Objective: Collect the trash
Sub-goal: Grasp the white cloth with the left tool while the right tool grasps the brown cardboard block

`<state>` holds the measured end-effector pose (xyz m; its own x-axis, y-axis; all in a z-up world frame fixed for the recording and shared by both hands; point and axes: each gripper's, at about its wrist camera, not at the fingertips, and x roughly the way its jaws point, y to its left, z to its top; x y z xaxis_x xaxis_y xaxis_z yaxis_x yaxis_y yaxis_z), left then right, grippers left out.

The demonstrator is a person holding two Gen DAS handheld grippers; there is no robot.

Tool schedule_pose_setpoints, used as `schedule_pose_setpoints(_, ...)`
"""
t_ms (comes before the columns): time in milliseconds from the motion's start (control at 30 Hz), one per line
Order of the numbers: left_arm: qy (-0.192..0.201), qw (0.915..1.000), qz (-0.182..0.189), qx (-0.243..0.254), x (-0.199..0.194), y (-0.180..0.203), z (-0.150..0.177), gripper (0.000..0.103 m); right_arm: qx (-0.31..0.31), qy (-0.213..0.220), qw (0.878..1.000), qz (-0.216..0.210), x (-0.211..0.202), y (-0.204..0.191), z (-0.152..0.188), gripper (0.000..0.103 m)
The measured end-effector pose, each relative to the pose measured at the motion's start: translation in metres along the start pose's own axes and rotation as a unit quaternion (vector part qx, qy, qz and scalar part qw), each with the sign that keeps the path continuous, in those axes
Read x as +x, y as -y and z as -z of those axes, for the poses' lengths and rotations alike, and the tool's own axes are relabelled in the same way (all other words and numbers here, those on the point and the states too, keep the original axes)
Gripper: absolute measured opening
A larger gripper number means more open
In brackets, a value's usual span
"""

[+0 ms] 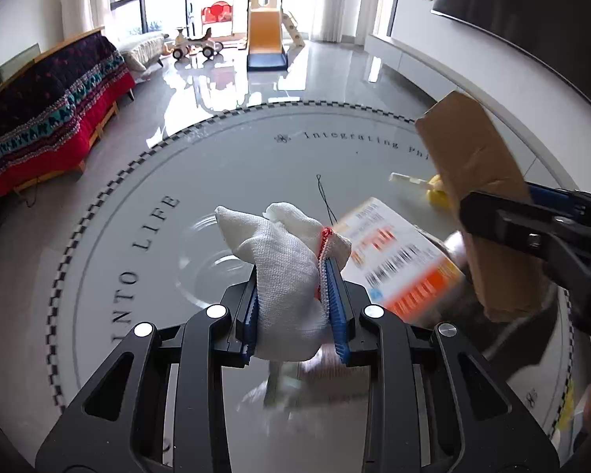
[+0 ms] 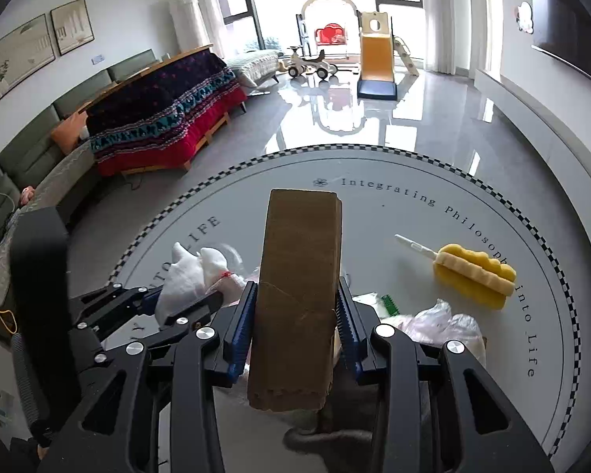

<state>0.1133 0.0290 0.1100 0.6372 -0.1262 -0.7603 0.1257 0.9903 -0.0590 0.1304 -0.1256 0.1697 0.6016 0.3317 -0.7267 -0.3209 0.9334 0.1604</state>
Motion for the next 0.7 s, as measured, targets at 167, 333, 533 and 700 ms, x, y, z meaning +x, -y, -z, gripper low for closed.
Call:
schedule_pose_setpoints(167, 0.017, 0.9998, -0.011, -0.007, -0.039, -0.010, 0.019, 0.029, -0.002, 0.003, 1.000, -0.014, -0.020, -0.018, 0.010, 0.040)
schedule_pose_setpoints(333, 0.025, 0.9993, -0.024, -0.015, -0.072, -0.020, 0.046, 0.029, -0.014, 0.001, 0.999, -0.030, -0.040, -0.047, 0.030, 0.040)
schedule_pose_setpoints(533, 0.031, 0.9981, -0.039, -0.036, -0.113, -0.036, 0.087, 0.029, -0.033, -0.006, 0.998, -0.050, -0.061, -0.087, 0.064, 0.040)
schedule_pose_setpoints(700, 0.036, 0.9960, -0.059, -0.057, -0.148, -0.053, 0.128, 0.030, -0.054, -0.010, 0.996, -0.067, -0.080, -0.123, 0.095, 0.040)
